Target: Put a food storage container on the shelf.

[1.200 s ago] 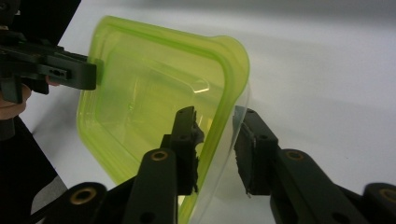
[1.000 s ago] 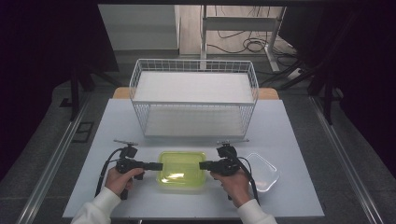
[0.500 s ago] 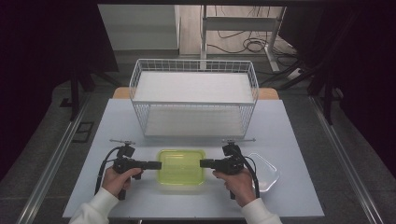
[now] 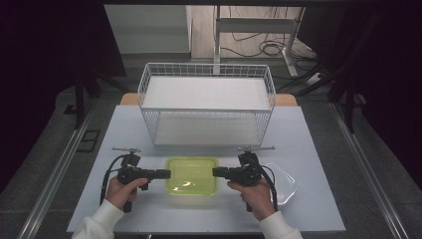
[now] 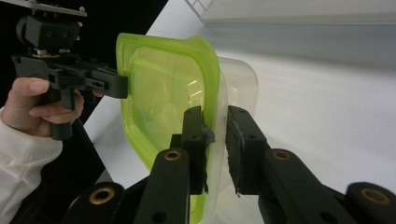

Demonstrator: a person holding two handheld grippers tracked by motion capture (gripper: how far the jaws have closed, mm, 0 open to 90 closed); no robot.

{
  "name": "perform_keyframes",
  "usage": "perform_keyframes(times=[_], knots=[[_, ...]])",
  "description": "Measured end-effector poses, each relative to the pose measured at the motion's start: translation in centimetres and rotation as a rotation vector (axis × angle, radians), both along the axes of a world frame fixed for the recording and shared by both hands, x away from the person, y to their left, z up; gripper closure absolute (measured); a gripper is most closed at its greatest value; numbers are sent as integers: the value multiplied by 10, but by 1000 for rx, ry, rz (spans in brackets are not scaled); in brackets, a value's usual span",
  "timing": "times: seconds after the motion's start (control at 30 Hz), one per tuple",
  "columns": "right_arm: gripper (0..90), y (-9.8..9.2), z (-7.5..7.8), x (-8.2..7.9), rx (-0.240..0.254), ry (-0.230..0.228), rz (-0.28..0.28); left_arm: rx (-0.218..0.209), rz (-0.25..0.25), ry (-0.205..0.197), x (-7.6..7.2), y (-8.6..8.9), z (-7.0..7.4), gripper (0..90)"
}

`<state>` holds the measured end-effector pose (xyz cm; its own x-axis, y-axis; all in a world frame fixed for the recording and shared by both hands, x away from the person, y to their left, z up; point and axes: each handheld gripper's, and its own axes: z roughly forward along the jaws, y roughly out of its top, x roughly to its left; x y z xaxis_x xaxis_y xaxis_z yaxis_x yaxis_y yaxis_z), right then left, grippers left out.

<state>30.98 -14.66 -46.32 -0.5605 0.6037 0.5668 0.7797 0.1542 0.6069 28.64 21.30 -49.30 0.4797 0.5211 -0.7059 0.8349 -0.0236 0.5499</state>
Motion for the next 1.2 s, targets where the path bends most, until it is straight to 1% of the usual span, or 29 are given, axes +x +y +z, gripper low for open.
perform_keyframes(times=[0.03, 0.1, 0.17, 0.2, 0.23, 0.4, 0.47, 0.5, 0.57, 0.67, 0.7, 0.73, 0.77, 0.8, 0.83, 0.93, 0.97, 1.0, 1.07, 1.1, 1.13, 1.2], knots=[[773, 0, 0, 0, 0, 0, 0, 0, 0, 0, 0, 0, 0, 806], [776, 0, 3, -1, -5, -22, 0, -1, 0, -20, -1, 0, 5, 806], [776, 0, 6, -2, 1, -36, 0, -5, 0, -29, -2, 0, 8, 806], [776, -1, 9, -3, 3, -45, 1, -5, 0, -29, -2, 0, 8, 806], [776, -1, 12, -4, 2, -54, 2, -7, -2, -39, -2, 0, 10, 806], [776, -2, 21, -5, 1, -83, 10, -11, -6, -60, -2, -2, 19, 806], [777, -4, 25, -5, 7, -97, 8, -15, -7, -68, -2, -3, 23, 806], [776, -6, 28, -6, 11, -103, 8, -15, -7, -68, -2, -3, 23, 807], [777, -8, 33, -7, 23, -114, 4, -27, -11, -80, 0, -5, 31, 807], [777, -11, 42, -7, 37, -130, -1, -31, -16, -99, 3, -7, 41, 807], [777, -11, 42, -7, 37, -130, -1, -31, -16, -99, 3, -7, 41, 806], [777, -13, 50, -7, 38, -147, -6, -31, -17, -106, 4, -8, 45, 807], [777, -14, 54, -7, 37, -154, -6, -32, -19, -119, 5, -10, 53, 806], [777, -15, 58, -7, 38, -163, -8, -32, -19, -119, 5, -10, 53, 807], [778, -15, 62, -7, 41, -171, -10, -33, -16, -133, 7, -12, 62, 806], [781, -18, 76, -5, 38, -198, -18, -26, -22, -163, 11, -14, 77, 806], [781, -18, 76, -5, 38, -198, -18, -26, -22, -163, 11, -14, 77, 806], [782, -20, 87, -3, 35, -223, -21, -27, -23, -176, 14, -16, 87, 806], [782, -21, 96, -2, 35, -239, -22, -33, -26, -185, 18, -18, 96, 806], [782, -22, 101, -1, 37, -247, -21, -33, -26, -185, 18, -18, 96, 807], [782, -23, 106, 0, 36, -255, -22, -40, -30, -197, 21, -19, 104, 806], [781, -24, 116, 2, 35, -273, -20, -44, -31, -207, 25, -20, 112, 807]])
